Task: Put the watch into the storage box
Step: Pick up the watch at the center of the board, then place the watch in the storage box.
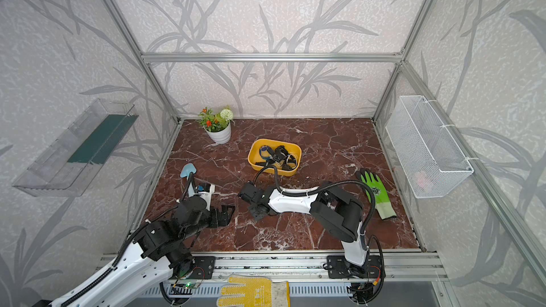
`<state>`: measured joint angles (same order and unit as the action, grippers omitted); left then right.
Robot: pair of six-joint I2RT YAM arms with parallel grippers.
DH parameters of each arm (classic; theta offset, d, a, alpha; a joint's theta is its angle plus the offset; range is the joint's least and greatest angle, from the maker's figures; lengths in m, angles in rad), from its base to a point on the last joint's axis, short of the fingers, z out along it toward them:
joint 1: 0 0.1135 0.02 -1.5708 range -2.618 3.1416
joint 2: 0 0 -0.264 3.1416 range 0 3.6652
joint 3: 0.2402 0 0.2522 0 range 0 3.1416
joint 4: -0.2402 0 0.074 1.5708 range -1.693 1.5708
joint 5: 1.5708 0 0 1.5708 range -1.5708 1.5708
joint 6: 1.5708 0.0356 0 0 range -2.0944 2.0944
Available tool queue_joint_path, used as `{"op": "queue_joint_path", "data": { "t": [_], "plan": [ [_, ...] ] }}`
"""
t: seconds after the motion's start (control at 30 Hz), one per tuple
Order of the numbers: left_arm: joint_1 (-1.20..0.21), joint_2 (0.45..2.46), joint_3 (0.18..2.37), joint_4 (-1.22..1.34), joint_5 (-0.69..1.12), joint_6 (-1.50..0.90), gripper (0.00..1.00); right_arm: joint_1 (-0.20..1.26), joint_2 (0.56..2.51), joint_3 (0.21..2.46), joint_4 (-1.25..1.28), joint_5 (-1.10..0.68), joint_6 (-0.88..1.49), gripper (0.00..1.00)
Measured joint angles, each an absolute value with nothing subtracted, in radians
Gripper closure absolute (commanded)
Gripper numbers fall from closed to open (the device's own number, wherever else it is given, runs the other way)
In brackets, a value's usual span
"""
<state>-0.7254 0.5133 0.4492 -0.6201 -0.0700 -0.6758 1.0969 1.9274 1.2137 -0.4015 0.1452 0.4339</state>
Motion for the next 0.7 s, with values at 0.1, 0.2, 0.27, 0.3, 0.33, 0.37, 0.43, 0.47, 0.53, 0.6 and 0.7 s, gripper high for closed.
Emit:
{"op": "queue_joint_path", "data": {
  "t": [0.1,0.2,0.27,0.3,0.33,0.37,0.43,0.47,0.53,0.6,0.7],
  "plan": [
    [-0.725,0.515,0.449,-0.619,-0.069,-0.675,0.02,1.097,1.927,1.214,-0.404,0.156,0.433,0.89],
    [-0.725,0.522,0.449,-0.614,-0.067,-0.674,0.02,1.094,1.925,1.214,-0.411,0.172,0.428,0.90],
    [-0.725,0.530,0.449,-0.610,-0.064,-0.673,0.02,1.085,1.913,1.214,-0.422,0.176,0.420,0.90],
    [-0.725,0.534,0.449,-0.607,-0.061,-0.673,0.02,1.081,1.904,1.214,-0.426,0.177,0.414,0.90],
    [-0.725,0.538,0.449,-0.603,-0.059,-0.672,0.02,1.072,1.890,1.216,-0.432,0.176,0.410,0.90],
    [-0.725,0.542,0.449,-0.599,-0.058,-0.669,0.02,1.061,1.874,1.218,-0.439,0.176,0.402,0.90],
    [-0.725,0.548,0.449,-0.590,-0.057,-0.663,0.01,1.032,1.846,1.240,-0.457,0.175,0.384,0.90],
    [-0.725,0.551,0.449,-0.587,-0.058,-0.661,0.02,1.009,1.833,1.263,-0.464,0.175,0.371,0.90],
    [-0.725,0.559,0.450,-0.579,-0.058,-0.652,0.02,0.964,1.819,1.311,-0.468,0.176,0.349,0.90],
    [-0.725,0.569,0.450,-0.567,-0.058,-0.645,0.02,0.912,1.813,1.365,-0.469,0.175,0.326,0.90],
    [-0.725,0.581,0.450,-0.551,-0.057,-0.637,0.02,0.844,1.813,1.441,-0.472,0.172,0.293,0.90]
  ]
}}
